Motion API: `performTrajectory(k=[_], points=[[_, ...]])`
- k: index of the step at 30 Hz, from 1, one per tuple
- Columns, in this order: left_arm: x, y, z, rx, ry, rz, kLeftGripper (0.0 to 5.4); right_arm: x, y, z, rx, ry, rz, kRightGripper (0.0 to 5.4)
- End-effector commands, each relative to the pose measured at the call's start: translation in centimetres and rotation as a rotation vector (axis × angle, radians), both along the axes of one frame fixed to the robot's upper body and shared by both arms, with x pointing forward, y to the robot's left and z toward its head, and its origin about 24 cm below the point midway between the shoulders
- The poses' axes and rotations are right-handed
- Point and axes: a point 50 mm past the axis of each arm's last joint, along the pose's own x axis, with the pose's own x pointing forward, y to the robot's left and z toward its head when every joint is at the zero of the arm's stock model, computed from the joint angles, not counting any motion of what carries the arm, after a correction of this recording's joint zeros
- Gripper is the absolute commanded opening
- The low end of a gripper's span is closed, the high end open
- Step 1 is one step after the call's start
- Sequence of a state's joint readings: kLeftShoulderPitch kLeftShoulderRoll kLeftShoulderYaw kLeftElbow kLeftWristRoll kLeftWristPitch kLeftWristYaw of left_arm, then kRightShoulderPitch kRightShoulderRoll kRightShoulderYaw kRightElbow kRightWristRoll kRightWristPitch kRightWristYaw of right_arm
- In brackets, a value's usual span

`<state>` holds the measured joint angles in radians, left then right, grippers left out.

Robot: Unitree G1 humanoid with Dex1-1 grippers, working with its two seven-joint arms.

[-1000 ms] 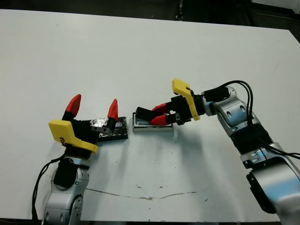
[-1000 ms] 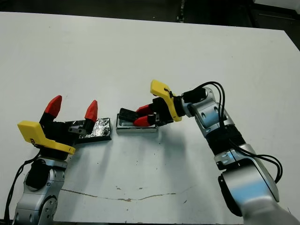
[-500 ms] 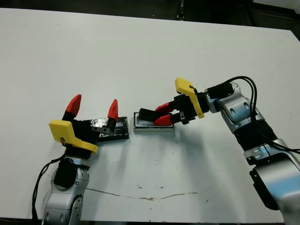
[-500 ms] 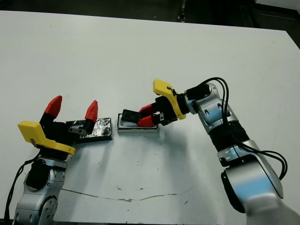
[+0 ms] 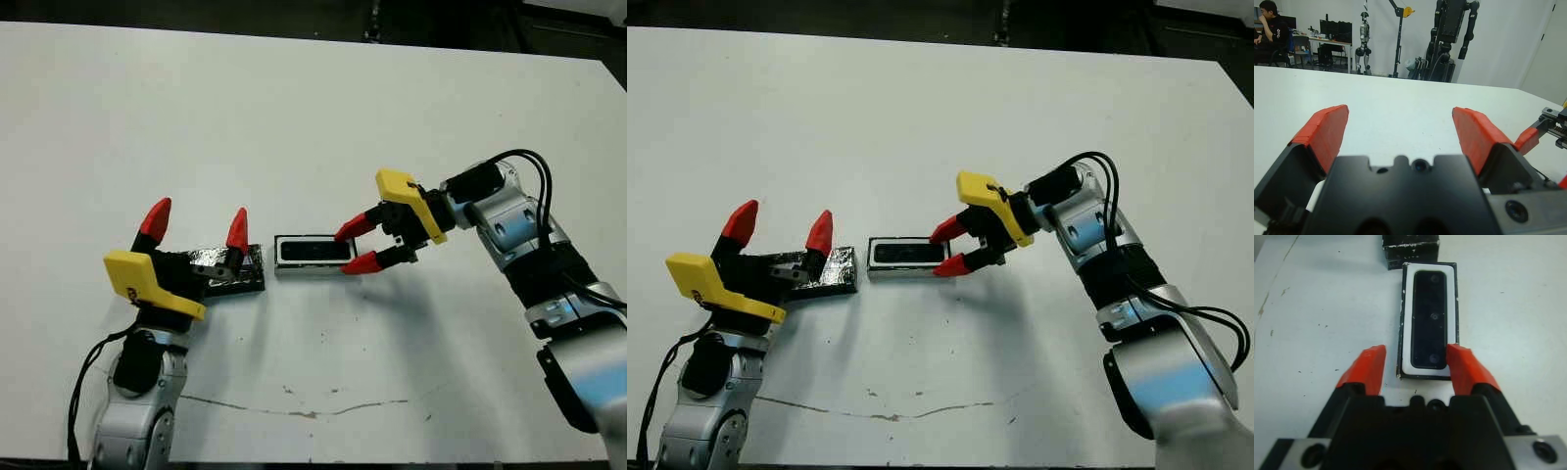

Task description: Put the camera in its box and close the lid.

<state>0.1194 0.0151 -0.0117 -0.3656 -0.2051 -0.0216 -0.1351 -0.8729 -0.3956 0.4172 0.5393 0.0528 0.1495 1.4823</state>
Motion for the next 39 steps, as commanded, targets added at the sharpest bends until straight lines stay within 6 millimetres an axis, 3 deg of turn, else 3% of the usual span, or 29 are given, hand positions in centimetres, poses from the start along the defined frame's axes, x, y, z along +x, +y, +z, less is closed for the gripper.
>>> performTrajectory(k=[1, 11, 17, 21, 24, 27, 32, 39], points=[[-0.2, 0.1, -0.5, 0.000, 0.026, 0.004, 5.40, 0.0, -0.5, -0.3, -0.040, -0.010, -0.016, 3.95], [-0.2, 0.1, -0.5, 0.001, 0.026, 0.003, 5.40, -0.5, -1.8, 1.9, 0.107, -0.112, -0.099, 5.37], [-0.2, 0.2, -0.5, 0.013, 0.025, 0.007, 5.40, -2.4, -4.2, 4.1, 0.331, -0.209, -0.306, 5.39], [-0.2, 0.1, -0.5, 0.011, 0.025, 0.003, 5.40, -4.5, -5.7, 4.1, 0.470, -0.220, -0.506, 5.39], [-0.1, 0.2, -0.4, 0.005, 0.020, -0.004, 5.40, -6.4, -6.8, 3.2, 0.558, -0.201, -0.646, 5.39], [0.0, 0.4, -0.5, 0.007, 0.015, -0.018, 5.40, -7.8, -7.7, 1.2, 0.623, -0.194, -0.798, 5.31], [0.3, 1.0, -0.1, 0.056, -0.004, -0.028, 5.40, -9.9, -8.6, -2.6, 0.669, -0.223, -1.116, 4.66], [1.1, 2.8, 1.4, 0.199, -0.057, -0.112, 5.40, -12.4, -7.9, -4.9, 0.791, -0.186, -1.317, 3.62]])
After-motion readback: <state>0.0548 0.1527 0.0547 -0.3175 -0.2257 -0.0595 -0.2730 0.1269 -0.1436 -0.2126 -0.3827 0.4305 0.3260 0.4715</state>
